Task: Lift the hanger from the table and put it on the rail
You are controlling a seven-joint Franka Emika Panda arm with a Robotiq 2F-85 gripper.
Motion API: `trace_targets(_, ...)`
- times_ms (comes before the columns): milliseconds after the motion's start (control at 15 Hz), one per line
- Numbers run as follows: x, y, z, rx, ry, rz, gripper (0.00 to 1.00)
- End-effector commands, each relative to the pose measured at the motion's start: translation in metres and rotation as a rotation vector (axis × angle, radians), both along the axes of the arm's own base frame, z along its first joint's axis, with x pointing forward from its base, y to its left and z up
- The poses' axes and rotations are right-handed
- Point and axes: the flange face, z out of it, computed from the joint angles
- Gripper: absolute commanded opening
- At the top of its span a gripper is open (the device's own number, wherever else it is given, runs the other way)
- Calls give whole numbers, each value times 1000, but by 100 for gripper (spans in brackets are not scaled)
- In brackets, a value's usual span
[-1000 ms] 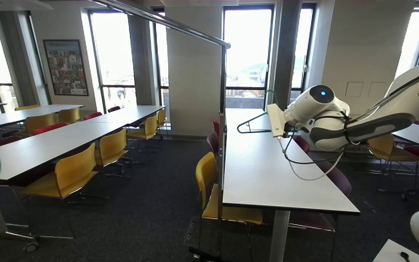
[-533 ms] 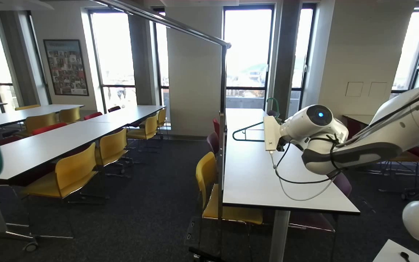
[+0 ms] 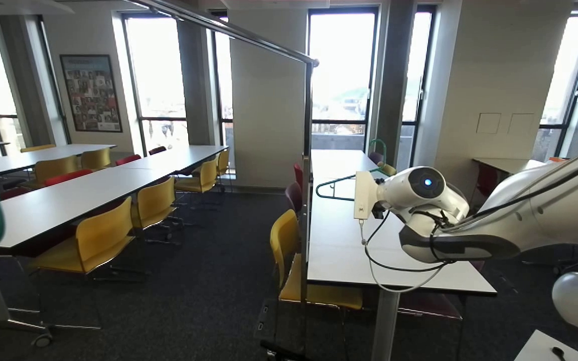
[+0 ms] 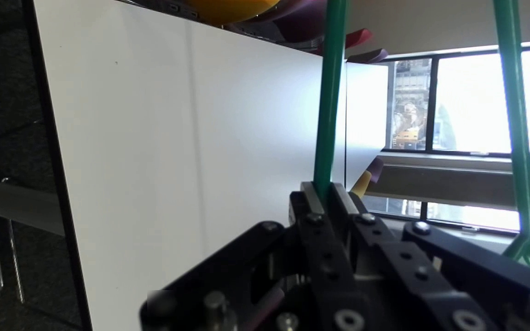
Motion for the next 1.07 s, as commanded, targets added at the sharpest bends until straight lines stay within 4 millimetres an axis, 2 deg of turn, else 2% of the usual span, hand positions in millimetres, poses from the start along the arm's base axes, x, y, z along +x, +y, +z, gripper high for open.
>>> trace_targets(0, 0, 5, 8, -34, -37, -15, 2)
trace_targets(467, 6, 12, 30, -26, -36, -33, 2)
trace_targets(1000, 12, 18, 79, -20, -61, -72, 2)
